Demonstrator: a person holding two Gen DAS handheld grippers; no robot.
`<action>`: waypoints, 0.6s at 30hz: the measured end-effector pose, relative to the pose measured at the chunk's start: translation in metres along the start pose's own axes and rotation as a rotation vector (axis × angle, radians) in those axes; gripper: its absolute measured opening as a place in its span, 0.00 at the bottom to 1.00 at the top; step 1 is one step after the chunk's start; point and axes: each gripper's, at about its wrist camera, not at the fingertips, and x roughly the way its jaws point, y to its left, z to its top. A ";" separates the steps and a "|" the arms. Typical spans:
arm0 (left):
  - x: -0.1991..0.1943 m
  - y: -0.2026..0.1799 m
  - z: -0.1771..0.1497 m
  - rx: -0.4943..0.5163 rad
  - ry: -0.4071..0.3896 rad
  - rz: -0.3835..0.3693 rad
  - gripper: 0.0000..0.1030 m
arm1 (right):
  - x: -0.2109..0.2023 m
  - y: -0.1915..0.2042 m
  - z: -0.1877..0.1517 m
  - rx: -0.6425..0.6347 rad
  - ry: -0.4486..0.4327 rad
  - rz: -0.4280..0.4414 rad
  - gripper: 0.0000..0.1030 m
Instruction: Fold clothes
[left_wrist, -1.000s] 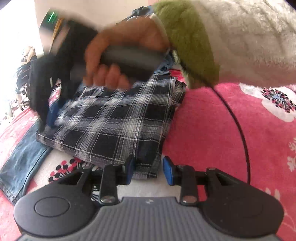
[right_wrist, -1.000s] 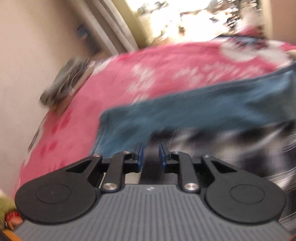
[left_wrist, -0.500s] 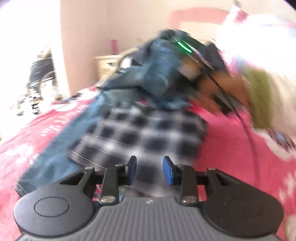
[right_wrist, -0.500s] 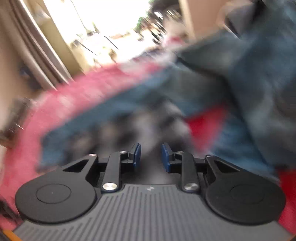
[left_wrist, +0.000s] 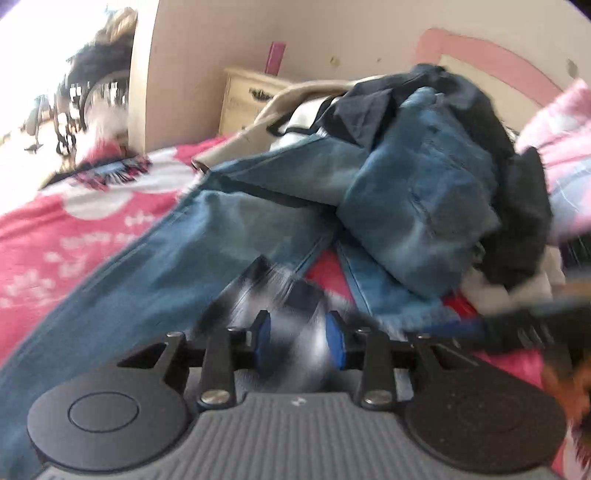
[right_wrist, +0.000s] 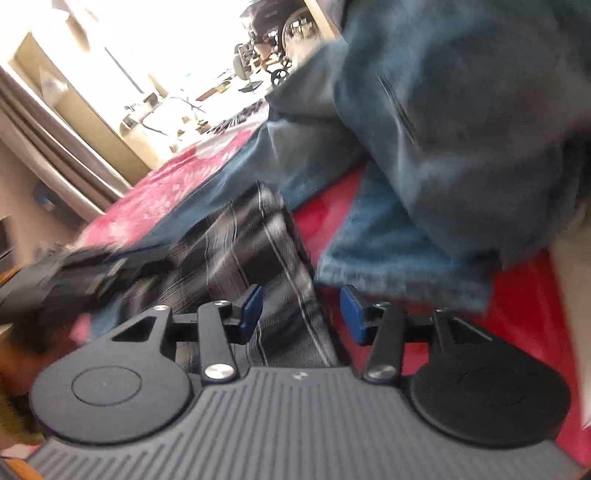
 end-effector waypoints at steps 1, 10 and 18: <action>0.012 0.000 0.002 0.005 0.011 0.027 0.29 | 0.002 -0.007 -0.003 0.025 0.014 0.033 0.44; 0.054 0.011 -0.001 -0.057 -0.017 0.190 0.23 | -0.025 -0.016 -0.035 0.044 0.015 0.087 0.10; 0.043 -0.005 0.009 -0.012 -0.061 0.142 0.27 | -0.036 -0.020 -0.038 0.071 -0.018 0.092 0.16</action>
